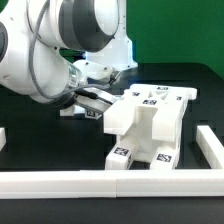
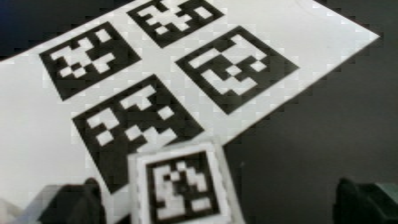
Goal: Assemble chair
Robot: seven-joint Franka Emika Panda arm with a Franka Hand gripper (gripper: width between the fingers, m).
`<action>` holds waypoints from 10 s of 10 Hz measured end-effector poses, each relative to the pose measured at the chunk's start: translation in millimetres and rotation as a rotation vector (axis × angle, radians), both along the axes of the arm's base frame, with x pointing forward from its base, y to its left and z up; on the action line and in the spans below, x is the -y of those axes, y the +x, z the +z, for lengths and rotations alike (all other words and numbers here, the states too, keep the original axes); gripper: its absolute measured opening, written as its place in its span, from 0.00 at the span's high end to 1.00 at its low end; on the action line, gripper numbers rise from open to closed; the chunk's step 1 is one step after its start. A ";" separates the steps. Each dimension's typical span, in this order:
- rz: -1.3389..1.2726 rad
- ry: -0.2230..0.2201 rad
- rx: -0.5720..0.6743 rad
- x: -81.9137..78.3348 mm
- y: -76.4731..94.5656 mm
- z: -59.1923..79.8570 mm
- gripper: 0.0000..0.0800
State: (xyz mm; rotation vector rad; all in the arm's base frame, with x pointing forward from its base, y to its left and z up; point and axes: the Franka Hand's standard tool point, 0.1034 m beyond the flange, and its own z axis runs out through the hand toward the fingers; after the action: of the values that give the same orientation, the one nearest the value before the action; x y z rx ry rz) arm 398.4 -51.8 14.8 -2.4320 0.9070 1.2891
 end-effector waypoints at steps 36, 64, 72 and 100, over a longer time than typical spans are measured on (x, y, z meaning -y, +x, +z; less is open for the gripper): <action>0.284 -0.530 1.222 -108.2 145.1 144.0 0.65; 0.446 -0.522 1.350 -124.3 182.9 95.7 0.65; 0.466 -0.495 1.256 -120.7 184.7 102.9 0.19; 0.460 -0.356 0.962 -122.8 192.0 109.8 0.19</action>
Offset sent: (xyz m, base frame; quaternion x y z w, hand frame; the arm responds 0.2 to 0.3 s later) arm 0.0000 0.0000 0.0000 0.0000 0.0000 0.0000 1.0000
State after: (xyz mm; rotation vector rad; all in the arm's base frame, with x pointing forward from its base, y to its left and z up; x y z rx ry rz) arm 590.5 71.0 124.6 -3.1090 0.3138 -0.1016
